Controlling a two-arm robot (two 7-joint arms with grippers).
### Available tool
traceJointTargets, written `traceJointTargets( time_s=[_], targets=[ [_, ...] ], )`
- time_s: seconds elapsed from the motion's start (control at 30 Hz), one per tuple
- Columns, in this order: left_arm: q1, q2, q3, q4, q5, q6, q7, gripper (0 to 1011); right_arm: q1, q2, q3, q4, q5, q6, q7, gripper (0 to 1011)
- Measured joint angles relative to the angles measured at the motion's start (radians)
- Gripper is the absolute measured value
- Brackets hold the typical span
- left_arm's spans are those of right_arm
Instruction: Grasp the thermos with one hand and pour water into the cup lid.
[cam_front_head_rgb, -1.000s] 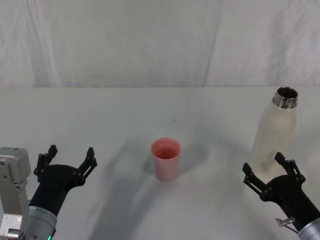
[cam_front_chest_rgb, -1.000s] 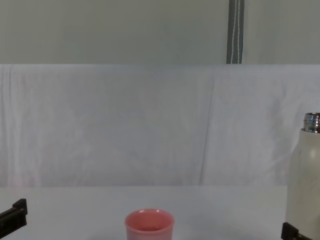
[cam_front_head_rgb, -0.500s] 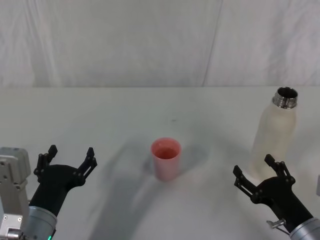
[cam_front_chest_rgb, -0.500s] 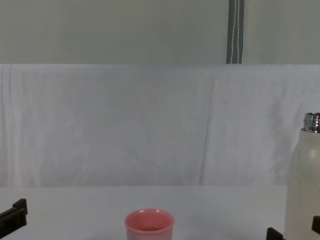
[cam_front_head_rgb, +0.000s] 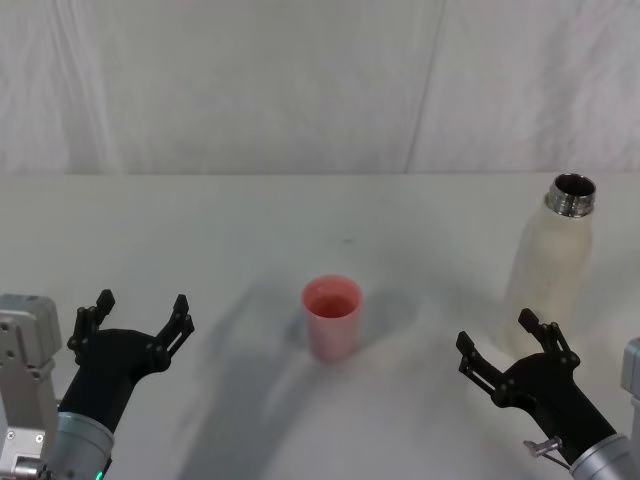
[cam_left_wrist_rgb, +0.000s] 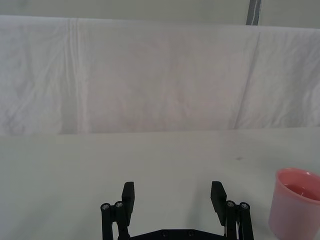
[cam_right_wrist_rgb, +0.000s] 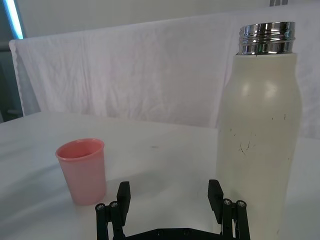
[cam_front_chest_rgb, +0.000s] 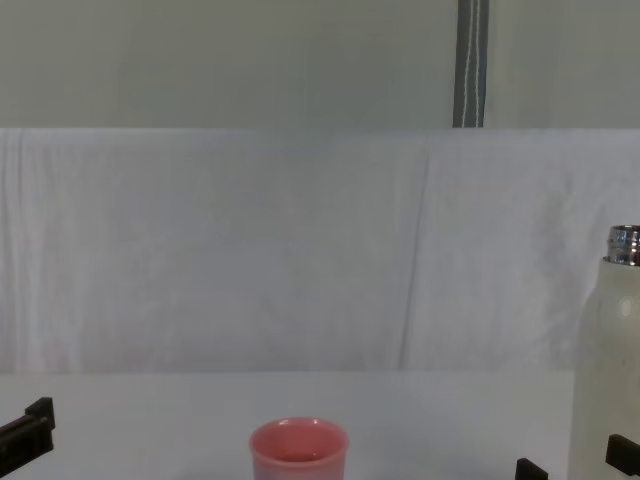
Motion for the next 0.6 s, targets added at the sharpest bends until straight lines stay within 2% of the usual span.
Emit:
traceJointTargets(
  time_s=[0.6],
  targets=[
    [0.0, 0.0, 0.0, 0.0, 0.0, 0.0, 0.0, 1001, -0.001, 0.0, 0.002, 0.0, 0.0, -0.002, 0.0, 1000]
  ],
)
